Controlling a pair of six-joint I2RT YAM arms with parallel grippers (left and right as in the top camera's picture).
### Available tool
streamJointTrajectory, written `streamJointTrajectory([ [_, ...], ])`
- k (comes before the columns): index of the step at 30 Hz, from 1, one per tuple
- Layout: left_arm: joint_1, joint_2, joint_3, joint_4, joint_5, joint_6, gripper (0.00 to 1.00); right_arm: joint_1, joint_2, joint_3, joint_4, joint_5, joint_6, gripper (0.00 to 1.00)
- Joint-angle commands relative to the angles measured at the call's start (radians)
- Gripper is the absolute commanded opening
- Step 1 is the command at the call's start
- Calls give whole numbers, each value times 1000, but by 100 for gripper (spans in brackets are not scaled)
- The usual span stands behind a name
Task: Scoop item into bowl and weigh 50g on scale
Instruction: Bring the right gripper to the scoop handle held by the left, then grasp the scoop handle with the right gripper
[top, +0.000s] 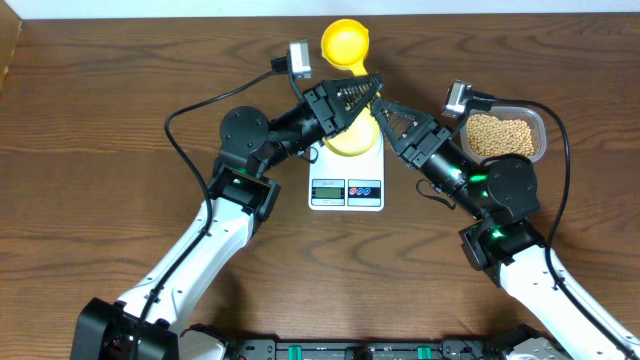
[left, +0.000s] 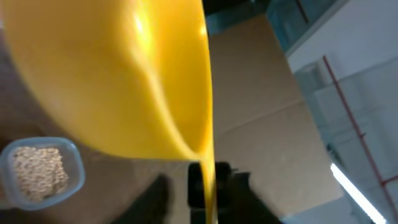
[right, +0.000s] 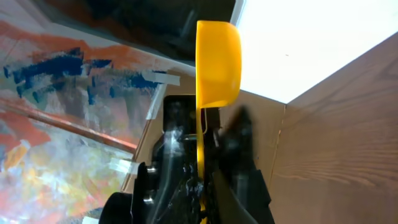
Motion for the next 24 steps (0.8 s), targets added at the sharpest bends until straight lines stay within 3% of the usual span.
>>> streamJointTrajectory([
  [1,-1,-13,20,8,17,10,62,11,-1,10,4,10,-63,1],
  [2,-1,-13,20,8,16,10,68,11,-1,10,4,18,-76,1],
  [6,3,-13,20,7,15,11,72,7,-1,10,0,53,-160,1],
  [11,47,-13,20,-63,-4,43,88,-2,-1,10,-54,92,-265,1],
  [18,150,-13,20,-225,-77,183,91,-2,-1,11,-121,97,-444,1],
  [24,208,-13,20,-306,-101,199,91,-1,-1,11,-179,99,-652,2],
])
